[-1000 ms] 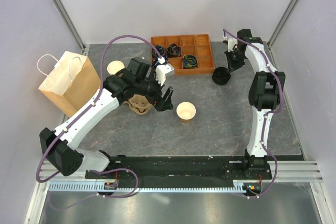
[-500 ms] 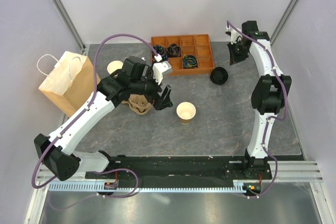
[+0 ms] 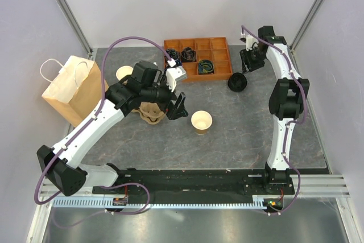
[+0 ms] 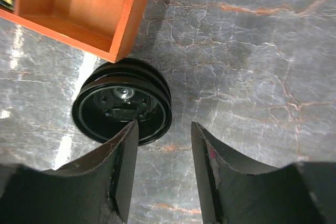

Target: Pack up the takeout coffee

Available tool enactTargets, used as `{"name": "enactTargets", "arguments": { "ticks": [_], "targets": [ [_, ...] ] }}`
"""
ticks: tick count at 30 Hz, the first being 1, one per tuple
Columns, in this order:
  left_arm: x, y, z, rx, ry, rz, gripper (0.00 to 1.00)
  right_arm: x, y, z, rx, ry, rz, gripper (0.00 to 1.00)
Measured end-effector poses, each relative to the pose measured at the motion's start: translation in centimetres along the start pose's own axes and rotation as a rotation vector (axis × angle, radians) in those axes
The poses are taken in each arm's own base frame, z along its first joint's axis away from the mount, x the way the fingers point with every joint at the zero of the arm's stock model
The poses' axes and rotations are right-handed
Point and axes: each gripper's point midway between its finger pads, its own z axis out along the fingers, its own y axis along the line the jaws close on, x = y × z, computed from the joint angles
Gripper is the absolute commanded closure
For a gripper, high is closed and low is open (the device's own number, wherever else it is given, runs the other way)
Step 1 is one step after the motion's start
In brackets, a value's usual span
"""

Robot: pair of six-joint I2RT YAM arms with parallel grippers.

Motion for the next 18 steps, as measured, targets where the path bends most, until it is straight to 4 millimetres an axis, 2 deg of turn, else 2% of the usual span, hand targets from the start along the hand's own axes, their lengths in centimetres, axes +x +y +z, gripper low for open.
{"name": "enactTargets", "arguments": {
  "ticks": [3, 16, 18],
  "targets": [
    [0.0, -0.1, 0.1, 0.006, 0.002, -0.001, 0.00, 0.5, -0.1, 0.9, -0.006, 0.018, -0.006, 0.50],
    [0.6, 0.2, 1.2, 0.024, 0.037, -0.022, 0.00, 1.2, -0.3, 2.5, -0.016, 0.041, -0.027, 0.52],
    [0.6, 0.3, 1.3, 0.024, 0.038, -0.022, 0.00, 1.3, -0.1, 2.8, -0.020, 0.046, -0.031, 0.56]
  ]
}}
